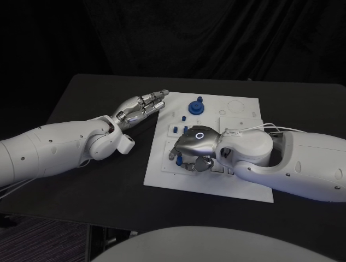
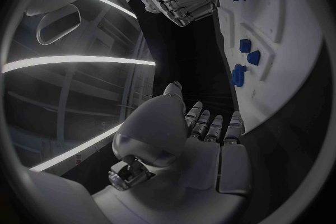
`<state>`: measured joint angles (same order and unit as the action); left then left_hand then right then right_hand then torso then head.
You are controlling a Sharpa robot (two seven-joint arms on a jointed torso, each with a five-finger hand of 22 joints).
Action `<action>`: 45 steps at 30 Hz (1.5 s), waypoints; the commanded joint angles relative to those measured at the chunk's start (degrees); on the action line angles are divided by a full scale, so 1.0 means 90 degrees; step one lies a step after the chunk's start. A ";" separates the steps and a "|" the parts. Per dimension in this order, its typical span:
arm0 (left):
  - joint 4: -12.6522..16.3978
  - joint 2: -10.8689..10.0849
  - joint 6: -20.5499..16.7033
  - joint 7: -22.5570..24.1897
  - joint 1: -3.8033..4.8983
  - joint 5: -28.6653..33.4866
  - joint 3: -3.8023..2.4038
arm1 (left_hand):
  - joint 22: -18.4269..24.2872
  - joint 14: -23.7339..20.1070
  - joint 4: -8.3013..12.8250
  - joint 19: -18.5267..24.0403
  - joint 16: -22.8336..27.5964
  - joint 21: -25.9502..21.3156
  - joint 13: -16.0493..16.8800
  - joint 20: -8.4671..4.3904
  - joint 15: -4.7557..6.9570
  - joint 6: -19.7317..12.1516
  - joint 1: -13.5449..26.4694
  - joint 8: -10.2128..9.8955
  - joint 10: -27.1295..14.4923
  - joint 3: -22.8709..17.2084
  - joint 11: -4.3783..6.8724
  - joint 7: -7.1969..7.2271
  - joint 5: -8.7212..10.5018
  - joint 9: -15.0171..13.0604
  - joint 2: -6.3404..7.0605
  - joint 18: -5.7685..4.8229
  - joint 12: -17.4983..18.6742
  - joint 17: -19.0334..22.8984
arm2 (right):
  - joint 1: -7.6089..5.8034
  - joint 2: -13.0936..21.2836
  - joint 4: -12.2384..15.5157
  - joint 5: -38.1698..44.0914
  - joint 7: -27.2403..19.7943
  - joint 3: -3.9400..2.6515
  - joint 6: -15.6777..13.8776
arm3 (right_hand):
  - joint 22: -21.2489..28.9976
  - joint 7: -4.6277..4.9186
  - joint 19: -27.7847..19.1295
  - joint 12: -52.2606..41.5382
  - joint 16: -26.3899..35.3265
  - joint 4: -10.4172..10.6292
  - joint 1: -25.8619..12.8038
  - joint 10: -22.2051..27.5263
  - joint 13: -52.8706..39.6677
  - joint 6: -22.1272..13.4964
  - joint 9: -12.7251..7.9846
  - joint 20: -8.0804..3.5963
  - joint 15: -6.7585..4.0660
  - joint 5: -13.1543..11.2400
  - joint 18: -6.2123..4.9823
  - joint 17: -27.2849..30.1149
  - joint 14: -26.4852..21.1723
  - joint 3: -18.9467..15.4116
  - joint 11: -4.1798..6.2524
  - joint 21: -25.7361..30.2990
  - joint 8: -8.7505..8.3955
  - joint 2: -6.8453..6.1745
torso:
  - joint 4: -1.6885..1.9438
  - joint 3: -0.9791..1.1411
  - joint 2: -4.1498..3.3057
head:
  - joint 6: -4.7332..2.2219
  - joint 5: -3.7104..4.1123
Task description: Assemble the parts on the task board
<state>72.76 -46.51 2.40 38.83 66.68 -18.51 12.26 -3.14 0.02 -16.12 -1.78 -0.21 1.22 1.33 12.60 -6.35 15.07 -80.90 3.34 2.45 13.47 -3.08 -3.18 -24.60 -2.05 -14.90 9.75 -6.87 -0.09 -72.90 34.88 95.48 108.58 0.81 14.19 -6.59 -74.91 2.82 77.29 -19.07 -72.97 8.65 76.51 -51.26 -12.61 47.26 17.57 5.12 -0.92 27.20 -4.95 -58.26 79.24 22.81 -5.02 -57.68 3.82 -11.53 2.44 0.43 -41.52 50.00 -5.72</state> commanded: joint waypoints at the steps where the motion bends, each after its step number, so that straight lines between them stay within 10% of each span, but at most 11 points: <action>1: 0.0001 0.0003 0.0097 0.0133 -0.0014 0.0001 -0.0005 | 0.0002 -0.0002 0.0009 -0.0027 0.0023 0.0035 0.0005 0.0002 -0.0016 0.0033 -0.0054 0.0029 0.0016 -0.0031 -0.0017 -0.0002 -0.0027 -0.0008 -0.0010 0.0048 -0.0037 0.0010 | 0.0017 0.0042 0.0021 0.0049 0.0043 -0.0003 -0.0146 | -0.0779 0.0019 -0.0022 -0.0006 0.0031 0.0037 -0.0063 -0.0020 -0.0011 -0.0021 -0.0010 0.0018 0.0002 -0.0019 -0.0124 0.0001 -0.0048 0.0003 0.0027 0.0022 -0.0003 0.0015 | -0.0002 0.0002 0.0001 | 0.0000 -0.0007; 11: 0.0020 -0.0036 0.0064 0.0151 -0.0018 0.0001 -0.0005 | 0.0005 -0.0002 0.0012 -0.0027 0.0023 0.0034 0.0005 0.0003 -0.0015 0.0061 -0.0066 0.0039 0.0016 -0.0037 -0.0010 -0.0030 -0.0034 -0.0012 -0.0010 0.0047 -0.0039 0.0010 | -0.0002 0.0428 0.0191 -0.0561 -0.0206 -0.0005 -0.1534 | -0.0771 0.0051 -0.0032 -0.0003 0.0020 0.0184 -0.0148 0.0329 -0.0063 -0.0139 -0.0166 0.0016 0.0005 -0.0020 -0.0127 -0.0015 -0.0056 -0.0233 0.0012 0.0092 -0.0016 -0.0029 | 0.0001 0.0008 0.0000 | 0.0000 -0.0027; 17: 0.0043 -0.0099 0.0007 0.0173 -0.0020 0.0001 -0.0005 | 0.0017 -0.0002 -0.0008 -0.0026 0.0023 0.0034 0.0004 -0.0005 -0.0015 -0.0170 -0.0072 -0.0040 0.0011 -0.0024 -0.0148 0.0377 -0.0035 0.0019 0.0022 0.0045 -0.0038 0.0010 | -0.0163 0.1016 0.0563 -0.1247 -0.0633 -0.0008 -0.2625 | -0.0800 -0.0022 0.0025 -0.0191 -0.0085 0.0622 -0.0311 0.0653 -0.0147 -0.0291 -0.0386 0.0042 0.0033 0.0000 -0.0113 -0.0144 -0.0010 -0.0718 -0.0016 0.0024 -0.0009 0.0028 | -0.0002 0.0013 0.0001 | 0.0000 -0.0044; 20: 0.0062 -0.0126 -0.0019 0.0174 -0.0021 0.0001 -0.0005 | 0.0009 -0.0002 -0.0037 -0.0041 0.0023 0.0046 -0.0024 -0.0115 0.0074 -0.0501 -0.0020 -0.0149 -0.0048 0.0006 0.0050 0.0699 0.0007 0.0060 0.0021 0.0036 0.0130 0.0010 | -0.0307 0.1418 0.0831 -0.1820 -0.0938 -0.0015 -0.3084 | -0.0838 -0.0009 0.0106 -0.0324 -0.0192 0.0849 -0.0342 0.0657 -0.0185 -0.0310 -0.0485 0.0056 0.0050 0.0005 -0.0086 -0.0293 0.0069 -0.0913 -0.0042 -0.0127 -0.0002 0.0046 | -0.0005 0.0009 0.0008 | 0.0000 -0.0041; 26: 0.0090 -0.0173 -0.0078 0.0185 -0.0022 0.0001 -0.0004 | 0.0021 -0.0002 -0.0038 -0.0037 0.0023 0.0044 -0.0030 -0.0159 0.0103 -0.0600 0.0001 -0.0187 -0.0051 0.0018 0.0098 0.0776 0.0019 0.0074 0.0019 0.0024 0.0175 0.0010 | -0.0583 0.2134 0.1231 -0.3134 -0.1410 -0.0017 -0.3557 | -0.0899 0.0076 0.0240 -0.0588 -0.0337 0.0886 -0.0401 0.0417 -0.0261 -0.0226 -0.0570 0.0053 0.0043 0.0010 -0.0044 -0.0504 0.0195 -0.0986 -0.0015 -0.0392 0.0026 0.0147 | -0.0010 0.0003 0.0015 | 0.0000 -0.0012; 30: 0.0102 -0.0186 -0.0106 0.0177 -0.0023 0.0001 -0.0004 | 0.0065 -0.0002 -0.0063 0.0002 0.0023 0.0017 -0.0036 -0.0202 0.0202 -0.0585 0.0095 -0.0198 -0.0060 0.0058 0.0176 0.0851 0.0114 0.0071 -0.0006 0.0031 0.0228 0.0010 | -0.0658 0.2517 0.1318 -0.3568 -0.1312 -0.0014 -0.3390 | -0.0857 0.0268 0.0189 -0.1127 -0.0236 0.0857 -0.0212 -0.0212 -0.0460 0.0153 -0.0584 0.0081 0.0076 0.0003 -0.0072 -0.0322 0.0130 -0.0788 0.0115 -0.0244 0.0162 0.0296 | -0.0011 0.0008 0.0008 | 0.0000 0.0058; 35: 0.0137 -0.0191 -0.0163 0.0253 -0.0023 0.0001 -0.0004 | 0.0121 -0.0002 -0.0080 0.0048 0.0023 -0.0016 -0.0050 -0.0244 0.0321 -0.0713 0.0389 -0.0236 -0.0076 0.0185 0.0322 0.0988 0.0369 0.0091 -0.0087 0.0056 0.0344 0.0010 | -0.0696 0.2927 0.1237 -0.3774 -0.0490 -0.0006 -0.2371 | -0.0836 0.0262 0.0182 -0.3155 -0.0115 0.0864 -0.0381 -0.1192 -0.1949 0.0839 -0.0520 -0.0196 -0.0239 0.0003 -0.0088 -0.0178 0.0137 -0.0628 0.0526 -0.0165 0.0356 0.0269 | 0.0009 0.0005 0.0005 | 0.0000 0.0126; 37: 0.0174 -0.0199 -0.0230 0.0352 -0.0023 0.0001 -0.0004 | 0.0133 -0.0002 -0.0074 0.0058 0.0023 -0.0023 -0.0047 -0.0279 0.0324 -0.0765 0.0423 -0.0243 -0.0063 0.0207 0.0341 0.1076 0.0393 0.0097 -0.0093 0.0059 0.0341 0.0010 | -0.0702 0.3048 0.1160 -0.3795 -0.0087 -0.0002 -0.1921 | -0.0968 0.0230 0.0409 -0.5694 -0.0582 0.0850 -0.0688 -0.2453 -0.5137 0.1109 -0.0433 -0.0247 -0.0327 0.0000 0.0016 -0.0988 0.0468 -0.0597 0.0581 -0.0678 0.0467 0.0362 | 0.0010 0.0003 0.0006 | 0.0000 0.0129; 39: 0.0210 -0.0208 -0.0304 0.0427 -0.0023 0.0001 -0.0004 | 0.0149 -0.0002 -0.0067 0.0070 0.0023 -0.0032 -0.0044 -0.0316 0.0349 -0.0759 0.0415 -0.0240 -0.0047 0.0216 0.0373 0.1129 0.0363 0.0095 -0.0081 0.0059 0.0334 0.0010 | -0.0706 0.3126 0.1088 -0.3806 0.0221 0.0000 -0.1624 | -0.1016 0.0207 0.0497 -0.6443 -0.0831 0.0867 -0.1015 -0.2903 -0.6205 0.1227 -0.0361 -0.0276 -0.0309 -0.0017 0.0043 -0.1432 0.0608 -0.0637 0.0594 -0.0895 0.0536 0.0419 | -0.0003 0.0001 0.0007 | 0.0000 0.0124; 45: 0.0274 -0.0233 -0.0383 0.0531 -0.0024 0.0001 -0.0004 | 0.0179 -0.0002 -0.0067 0.0094 0.0023 -0.0050 -0.0042 -0.0369 0.0376 -0.0749 0.0373 -0.0238 -0.0033 0.0209 0.0389 0.1158 0.0273 0.0093 -0.0077 0.0051 0.0338 0.0010 | -0.0701 0.3342 0.0878 -0.3838 0.1396 0.0005 -0.0904 | -0.1271 0.0020 0.0895 -0.7881 -0.1634 0.0769 -0.1162 -0.4304 -0.8598 0.1619 0.0577 -0.0355 -0.0390 -0.0017 0.0237 -0.2975 0.1058 -0.0660 0.0670 -0.2043 0.1373 0.0513 | -0.0039 -0.0012 0.0013 | 0.0000 0.0108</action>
<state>75.07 -48.53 0.02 38.84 66.58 -18.50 12.27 -1.55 0.02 -16.60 -0.85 -0.21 0.86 0.98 9.62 -3.26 8.20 -77.62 1.39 2.15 15.08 0.32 7.18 -21.83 -1.23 -15.88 9.75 -3.97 -0.07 -79.15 64.79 103.49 75.55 3.40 14.26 -21.45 -74.93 3.41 83.87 -89.10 -86.91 15.92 66.40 -83.76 -74.95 61.68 21.45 2.06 -4.00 27.20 -3.52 -74.95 83.97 16.91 0.99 -74.94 15.04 -7.01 2.23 0.39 -41.44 50.00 -4.73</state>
